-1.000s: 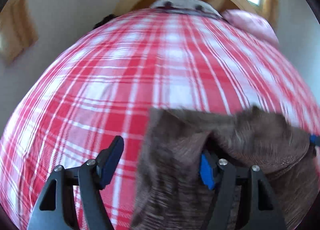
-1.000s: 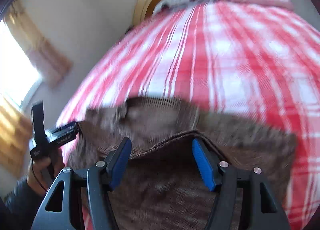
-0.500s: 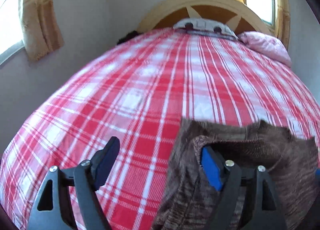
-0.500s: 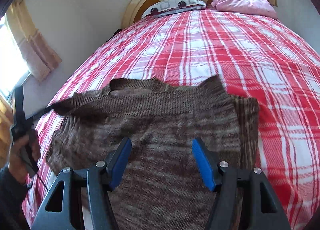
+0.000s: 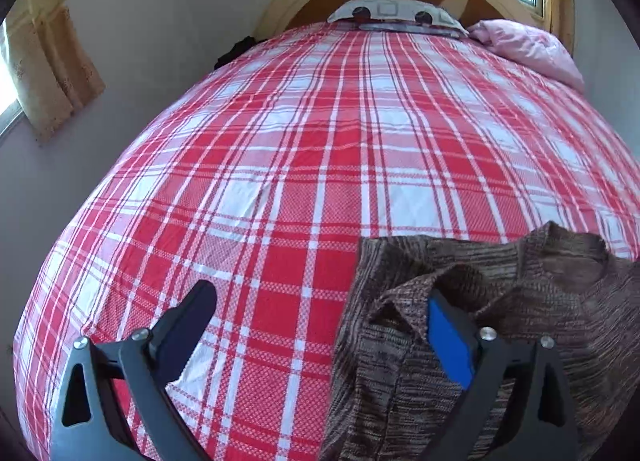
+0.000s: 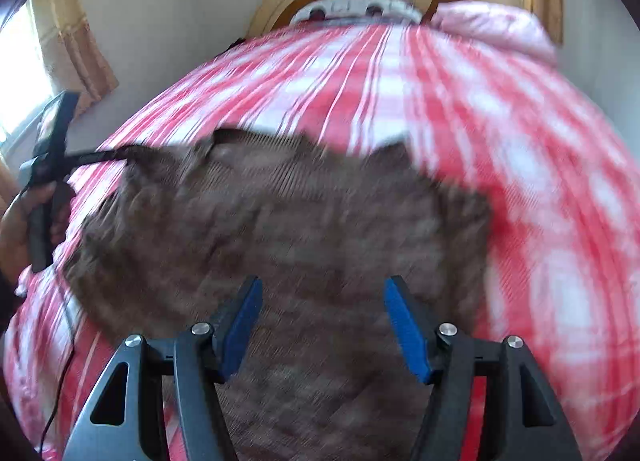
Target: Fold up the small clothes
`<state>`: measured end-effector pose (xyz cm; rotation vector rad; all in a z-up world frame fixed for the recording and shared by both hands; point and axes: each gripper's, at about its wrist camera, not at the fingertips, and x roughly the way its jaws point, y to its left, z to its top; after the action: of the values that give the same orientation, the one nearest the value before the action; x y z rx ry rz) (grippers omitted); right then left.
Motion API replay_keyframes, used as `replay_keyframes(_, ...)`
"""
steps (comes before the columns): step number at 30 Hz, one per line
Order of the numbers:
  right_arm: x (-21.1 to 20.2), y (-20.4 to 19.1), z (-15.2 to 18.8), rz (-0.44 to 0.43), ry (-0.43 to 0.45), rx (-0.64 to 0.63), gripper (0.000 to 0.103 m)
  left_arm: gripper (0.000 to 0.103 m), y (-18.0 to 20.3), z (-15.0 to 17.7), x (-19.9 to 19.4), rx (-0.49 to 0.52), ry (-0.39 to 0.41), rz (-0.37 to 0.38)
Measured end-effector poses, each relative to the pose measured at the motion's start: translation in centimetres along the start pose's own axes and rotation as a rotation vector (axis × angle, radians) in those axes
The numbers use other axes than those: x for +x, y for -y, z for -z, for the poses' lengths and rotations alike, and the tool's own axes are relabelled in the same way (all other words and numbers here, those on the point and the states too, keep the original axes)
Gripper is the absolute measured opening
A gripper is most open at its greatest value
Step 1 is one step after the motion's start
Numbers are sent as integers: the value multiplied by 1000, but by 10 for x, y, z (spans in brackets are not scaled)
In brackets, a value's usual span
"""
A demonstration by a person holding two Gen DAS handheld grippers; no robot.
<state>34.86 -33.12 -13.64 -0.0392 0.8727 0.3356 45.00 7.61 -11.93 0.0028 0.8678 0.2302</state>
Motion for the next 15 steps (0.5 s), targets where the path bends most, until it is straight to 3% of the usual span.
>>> replay_keyframes(3,8,21,-29,36,14,48,60,101,-13,-6,-15,-46,67,2)
replay_keyframes(4,14,30,-37,50,17,70,47,101,-20,-8,-22,-69,91,10)
replay_keyframes(8,54,46,-49,81,-58,93,28,103,-39,-16,-27,-110,115,-7)
replay_keyframes(10,66,48,-48,86,-79,91,7,103,-42,-14,-23,-107,98,-2)
replay_keyframes(13,60,51,-46,77,-52,101,3,103,-37,1,-17,-66,55,16)
replay_keyframes(15,53,54,-44,141,-40,93,3,103,-28,16,-15,-13,34,27)
